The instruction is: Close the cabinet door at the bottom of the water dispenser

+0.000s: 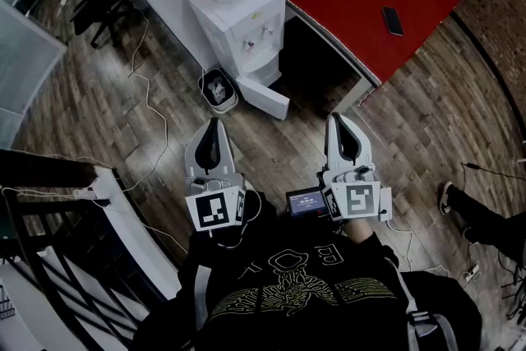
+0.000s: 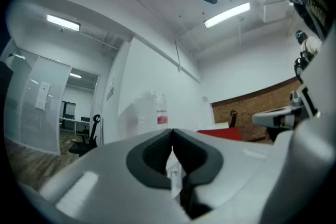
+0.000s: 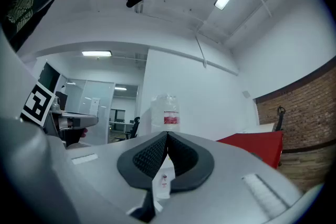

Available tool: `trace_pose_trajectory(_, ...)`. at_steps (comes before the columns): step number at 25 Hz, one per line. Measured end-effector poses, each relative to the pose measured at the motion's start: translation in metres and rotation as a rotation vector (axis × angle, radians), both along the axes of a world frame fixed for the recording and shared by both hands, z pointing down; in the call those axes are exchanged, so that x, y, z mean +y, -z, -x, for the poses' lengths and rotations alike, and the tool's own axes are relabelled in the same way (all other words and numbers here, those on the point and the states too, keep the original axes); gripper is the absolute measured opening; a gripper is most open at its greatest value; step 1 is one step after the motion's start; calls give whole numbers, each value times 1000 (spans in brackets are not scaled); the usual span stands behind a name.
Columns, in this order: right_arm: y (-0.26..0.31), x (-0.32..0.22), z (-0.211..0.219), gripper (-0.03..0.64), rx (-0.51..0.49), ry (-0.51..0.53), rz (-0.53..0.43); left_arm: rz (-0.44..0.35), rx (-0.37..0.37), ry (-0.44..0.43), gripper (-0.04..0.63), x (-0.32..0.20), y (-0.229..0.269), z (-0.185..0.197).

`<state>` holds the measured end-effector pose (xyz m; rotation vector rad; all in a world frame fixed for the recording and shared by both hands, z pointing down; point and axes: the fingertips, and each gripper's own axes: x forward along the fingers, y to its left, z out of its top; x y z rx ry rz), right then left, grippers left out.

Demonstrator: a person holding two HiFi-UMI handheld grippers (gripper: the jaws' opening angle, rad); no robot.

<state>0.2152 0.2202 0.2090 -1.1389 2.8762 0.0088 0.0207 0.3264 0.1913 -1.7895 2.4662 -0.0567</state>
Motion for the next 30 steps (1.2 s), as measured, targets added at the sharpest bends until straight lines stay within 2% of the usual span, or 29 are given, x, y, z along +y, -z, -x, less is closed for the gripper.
trace_pose_trajectory(4,-22,-28,47,2,22,4,19,10,-35,-16,6,-38,-14,40)
trace_pose_trajectory(6,-29,-46,74,12,27,-5,19,2,-26,-37,7,-61,-20,61)
trace_pose_trajectory(13,-29,-104,161,17,34,-84,15,-15,-13,-188,8,-142,-21,122)
trace_pose_trajectory(19,-28,-141,189,31,34,-144,2,-5,29,-233,6,-192,-29,154)
trace_pose_trajectory(22,-31,-158,196,73,39,-119,-14,32,45,-219,8,-212,-45,164)
trace_pose_trajectory(27,-54,-196,209,147,64,-48,19,43,5,-210,6,-257,-53,168)
trace_pose_trajectory(30,-58,-217,211,169,75,-11,-13,71,-2,-207,6,-278,-66,165)
